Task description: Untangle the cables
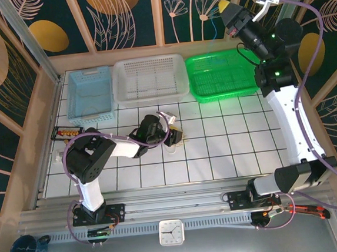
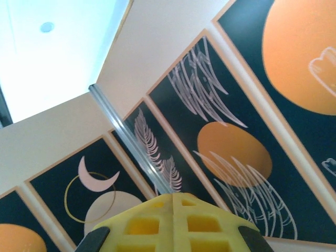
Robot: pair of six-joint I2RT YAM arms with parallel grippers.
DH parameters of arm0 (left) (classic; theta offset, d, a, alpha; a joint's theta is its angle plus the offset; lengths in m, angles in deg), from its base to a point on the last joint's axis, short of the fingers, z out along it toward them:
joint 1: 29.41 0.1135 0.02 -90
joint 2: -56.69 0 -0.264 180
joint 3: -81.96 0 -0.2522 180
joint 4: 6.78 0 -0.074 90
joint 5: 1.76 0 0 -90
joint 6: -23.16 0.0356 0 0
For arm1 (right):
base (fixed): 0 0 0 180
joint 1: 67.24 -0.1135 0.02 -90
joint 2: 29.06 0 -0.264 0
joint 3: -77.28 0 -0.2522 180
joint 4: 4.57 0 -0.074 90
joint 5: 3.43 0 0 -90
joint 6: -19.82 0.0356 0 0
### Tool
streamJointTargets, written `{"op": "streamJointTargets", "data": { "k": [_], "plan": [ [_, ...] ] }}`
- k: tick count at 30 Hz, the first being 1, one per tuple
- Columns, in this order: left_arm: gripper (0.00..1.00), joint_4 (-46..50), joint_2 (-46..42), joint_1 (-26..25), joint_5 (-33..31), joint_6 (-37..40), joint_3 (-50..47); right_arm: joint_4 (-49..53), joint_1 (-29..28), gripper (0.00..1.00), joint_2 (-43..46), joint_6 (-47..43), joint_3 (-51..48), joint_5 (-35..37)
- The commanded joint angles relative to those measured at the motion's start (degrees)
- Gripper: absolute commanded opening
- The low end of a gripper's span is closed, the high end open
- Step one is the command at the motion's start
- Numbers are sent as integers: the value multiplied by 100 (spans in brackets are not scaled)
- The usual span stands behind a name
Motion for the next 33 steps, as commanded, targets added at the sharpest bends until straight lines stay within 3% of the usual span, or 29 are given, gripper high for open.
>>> {"op": "streamJointTargets", "data": {
  "k": [1,6,18,24,33],
  "plan": [
    [54,-162,-360,11,142,-238,28,-231,191,0,-64,-14,-50,134],
    [74,-35,-630,10,364,-457,163,-338,321,0,-239,-166,-272,312],
    [98,264,-1302,13,23,-856,322,-684,395,0,-1150,-785,-456,1025],
    [99,445,-1585,14,-182,-972,430,-728,394,0,-1854,-1013,-392,1301],
    [99,695,-1884,16,-353,-916,518,-1030,402,0,-2740,-1215,-1256,1436]
  ]
}}
